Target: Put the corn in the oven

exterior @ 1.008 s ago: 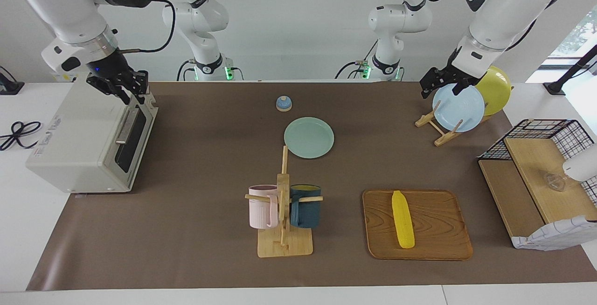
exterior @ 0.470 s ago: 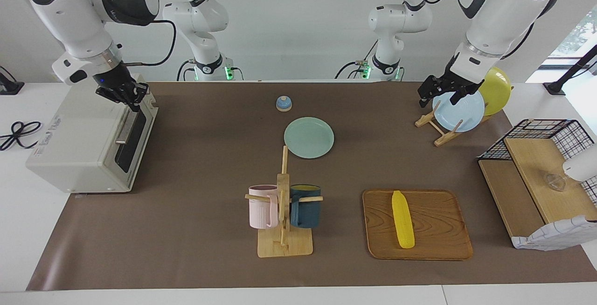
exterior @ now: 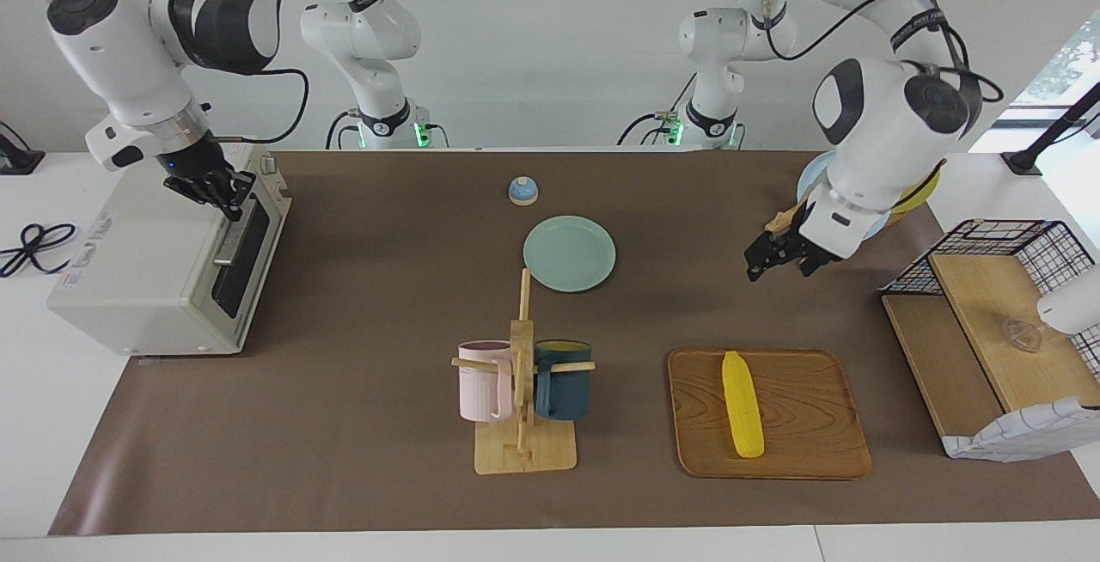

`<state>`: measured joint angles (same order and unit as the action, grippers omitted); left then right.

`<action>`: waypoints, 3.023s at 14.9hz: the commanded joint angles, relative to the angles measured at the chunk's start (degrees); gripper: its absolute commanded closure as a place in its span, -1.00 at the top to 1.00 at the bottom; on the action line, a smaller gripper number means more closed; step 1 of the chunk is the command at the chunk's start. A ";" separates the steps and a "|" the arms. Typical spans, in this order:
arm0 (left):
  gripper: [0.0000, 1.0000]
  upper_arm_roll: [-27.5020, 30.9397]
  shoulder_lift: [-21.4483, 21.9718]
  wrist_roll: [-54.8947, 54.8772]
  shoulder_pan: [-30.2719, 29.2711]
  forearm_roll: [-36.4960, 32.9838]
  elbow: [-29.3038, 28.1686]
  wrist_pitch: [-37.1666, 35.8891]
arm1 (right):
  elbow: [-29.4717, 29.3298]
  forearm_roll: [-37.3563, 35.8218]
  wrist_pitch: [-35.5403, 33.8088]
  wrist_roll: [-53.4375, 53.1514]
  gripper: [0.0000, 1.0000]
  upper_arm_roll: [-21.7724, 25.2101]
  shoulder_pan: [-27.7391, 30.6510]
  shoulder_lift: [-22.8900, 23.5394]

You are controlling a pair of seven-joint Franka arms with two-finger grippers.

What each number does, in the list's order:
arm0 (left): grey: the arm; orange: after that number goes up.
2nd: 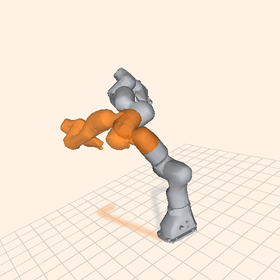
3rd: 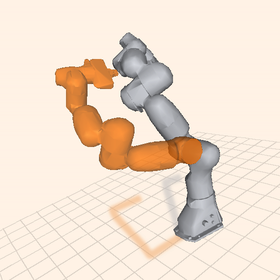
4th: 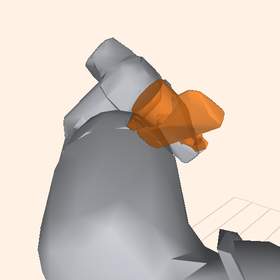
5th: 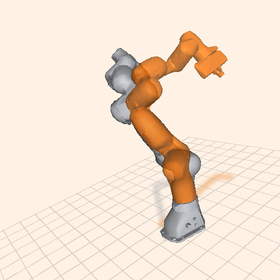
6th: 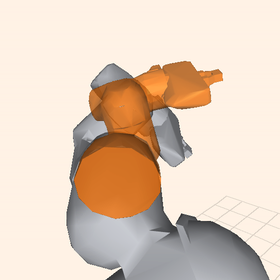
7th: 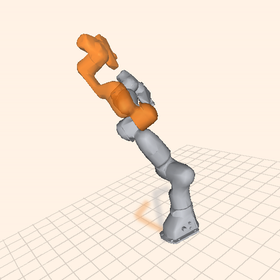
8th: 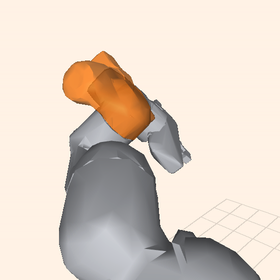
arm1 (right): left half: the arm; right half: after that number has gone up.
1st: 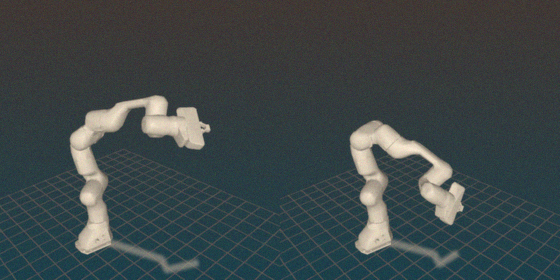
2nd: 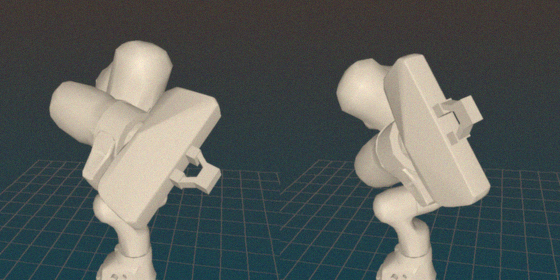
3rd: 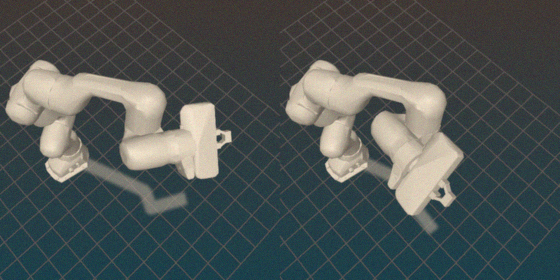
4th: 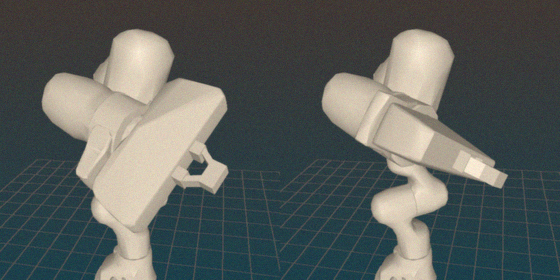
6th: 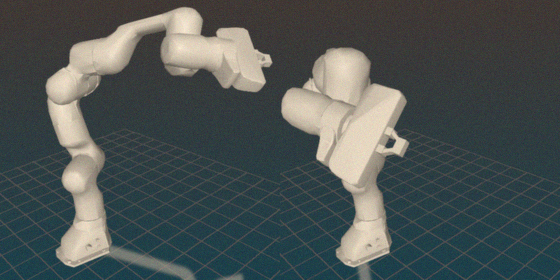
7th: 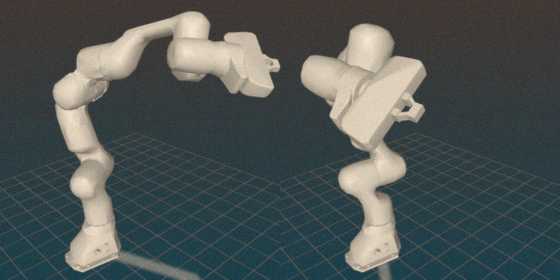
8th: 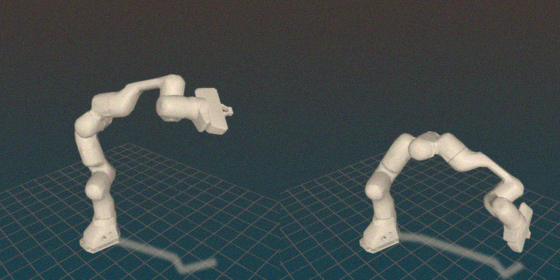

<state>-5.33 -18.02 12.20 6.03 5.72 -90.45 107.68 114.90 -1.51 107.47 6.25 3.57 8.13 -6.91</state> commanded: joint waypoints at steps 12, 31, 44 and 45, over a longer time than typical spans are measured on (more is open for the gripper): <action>1.00 2.16 -27.67 0.81 4.87 -3.00 27.52 6.66 | 5.42 -2.44 6.53 5.53 -1.00 -0.49 0.92 0.32; 0.16 2.43 -29.70 -0.07 4.08 -6.16 24.98 11.85 | 6.57 -5.96 6.62 8.78 -1.00 -0.58 1.01 0.41; -1.00 2.43 -19.62 7.01 4.69 -0.36 22.97 0.35 | 8.76 -4.91 12.41 1.58 -1.00 -0.75 -4.43 4.36; -1.00 2.25 -15.94 8.96 5.13 -0.28 19.38 0.25 | 8.94 -4.99 13.20 1.40 -1.00 -0.75 -4.79 4.71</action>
<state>-3.31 -41.37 17.02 10.24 4.55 -64.73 110.23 121.99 -6.31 114.90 8.36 2.58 3.10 -5.68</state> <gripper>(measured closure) 0.471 0.991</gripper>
